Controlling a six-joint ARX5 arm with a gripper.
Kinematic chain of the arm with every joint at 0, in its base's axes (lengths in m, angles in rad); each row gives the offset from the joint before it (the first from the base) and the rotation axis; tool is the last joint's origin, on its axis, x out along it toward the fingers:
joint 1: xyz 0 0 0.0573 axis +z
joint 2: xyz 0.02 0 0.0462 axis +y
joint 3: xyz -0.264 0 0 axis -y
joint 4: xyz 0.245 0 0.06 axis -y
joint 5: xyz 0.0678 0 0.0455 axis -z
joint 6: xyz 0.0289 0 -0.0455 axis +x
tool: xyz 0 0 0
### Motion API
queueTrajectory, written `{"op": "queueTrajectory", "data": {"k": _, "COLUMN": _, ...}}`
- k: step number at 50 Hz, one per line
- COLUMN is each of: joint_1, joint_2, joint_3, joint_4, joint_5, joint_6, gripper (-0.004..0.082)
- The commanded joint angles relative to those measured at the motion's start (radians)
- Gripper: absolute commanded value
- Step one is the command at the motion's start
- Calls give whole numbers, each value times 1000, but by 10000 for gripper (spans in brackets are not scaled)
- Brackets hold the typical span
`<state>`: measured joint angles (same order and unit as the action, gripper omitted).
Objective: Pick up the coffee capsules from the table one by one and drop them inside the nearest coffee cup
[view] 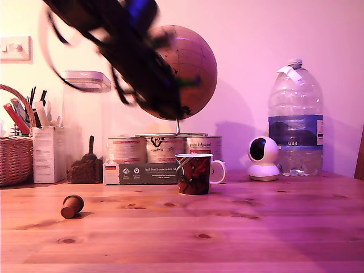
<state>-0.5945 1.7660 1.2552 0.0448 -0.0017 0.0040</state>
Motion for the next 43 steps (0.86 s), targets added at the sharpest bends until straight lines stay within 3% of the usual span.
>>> {"op": "queueTrajectory", "data": {"k": 1, "joint_1": -1, "joint_2": -42, "joint_3": -68, "joint_4": 34, "joint_5": 0, "joint_6": -16, "gripper": 1}}
{"op": "queueTrajectory", "data": {"k": 21, "joint_1": -8, "joint_2": -240, "joint_3": -341, "joint_4": 121, "joint_5": -19, "joint_6": -94, "gripper": 1}}
{"op": "queueTrajectory", "data": {"k": 35, "joint_1": -18, "joint_2": -346, "joint_3": -481, "joint_4": 143, "joint_5": -60, "joint_6": -125, "gripper": 1}}
{"op": "queueTrajectory", "data": {"k": 43, "joint_1": -18, "joint_2": -396, "joint_3": -537, "joint_4": 143, "joint_5": -60, "joint_6": -142, "gripper": 1}}
